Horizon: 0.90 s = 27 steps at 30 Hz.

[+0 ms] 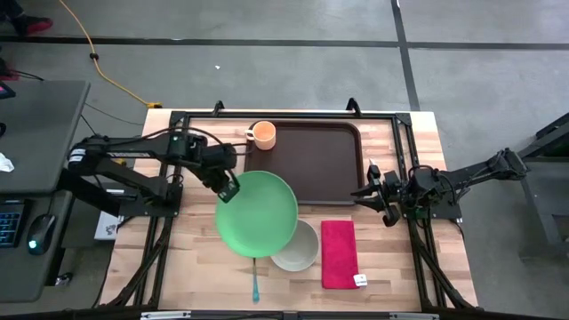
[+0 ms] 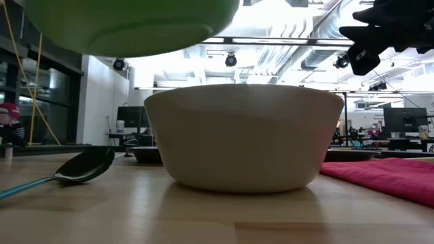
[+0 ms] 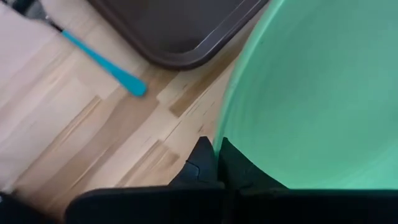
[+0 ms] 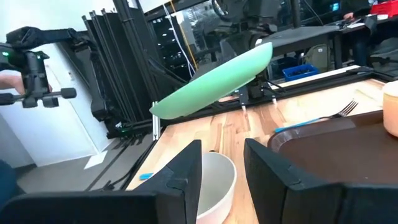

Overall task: Set up tray
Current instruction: Put the green plate to the right of the orange mug on the brown tray

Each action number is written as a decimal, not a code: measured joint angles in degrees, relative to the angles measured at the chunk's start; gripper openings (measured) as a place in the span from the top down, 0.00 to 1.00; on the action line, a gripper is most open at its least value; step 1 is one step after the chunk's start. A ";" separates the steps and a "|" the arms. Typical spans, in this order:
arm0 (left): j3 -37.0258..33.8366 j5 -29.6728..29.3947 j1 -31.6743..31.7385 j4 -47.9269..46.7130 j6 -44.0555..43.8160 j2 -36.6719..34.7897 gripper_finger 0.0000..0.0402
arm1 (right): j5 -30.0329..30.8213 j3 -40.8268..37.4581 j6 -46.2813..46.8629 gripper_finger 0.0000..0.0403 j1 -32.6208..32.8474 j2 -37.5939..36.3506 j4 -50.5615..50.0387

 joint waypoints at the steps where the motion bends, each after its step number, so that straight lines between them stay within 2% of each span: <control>1: 0.00 0.01 0.00 0.78 0.02 0.49 0.97 | 0.40 0.00 -0.21 0.75 0.00 0.00 -0.22; 6: 0.00 0.92 2.34 4.49 -1.17 2.17 0.97 | 4.72 -0.01 -1.42 0.75 0.02 0.00 -0.37; 12: 0.00 1.32 6.94 9.00 -1.64 2.86 0.97 | 11.16 0.00 4.69 0.75 0.02 -0.04 -0.87; 19: 0.02 1.41 10.95 11.68 -3.14 3.69 0.97 | 7.66 -0.02 3.86 0.75 0.02 -0.58 -0.81; 22: -0.04 1.44 12.11 11.64 -3.54 4.93 0.97 | 6.10 -0.04 2.57 0.75 0.00 -2.46 -0.75; 27: -0.04 2.67 12.50 16.90 -4.00 8.65 0.97 | 5.63 -0.04 -0.72 0.75 0.00 -7.10 -0.68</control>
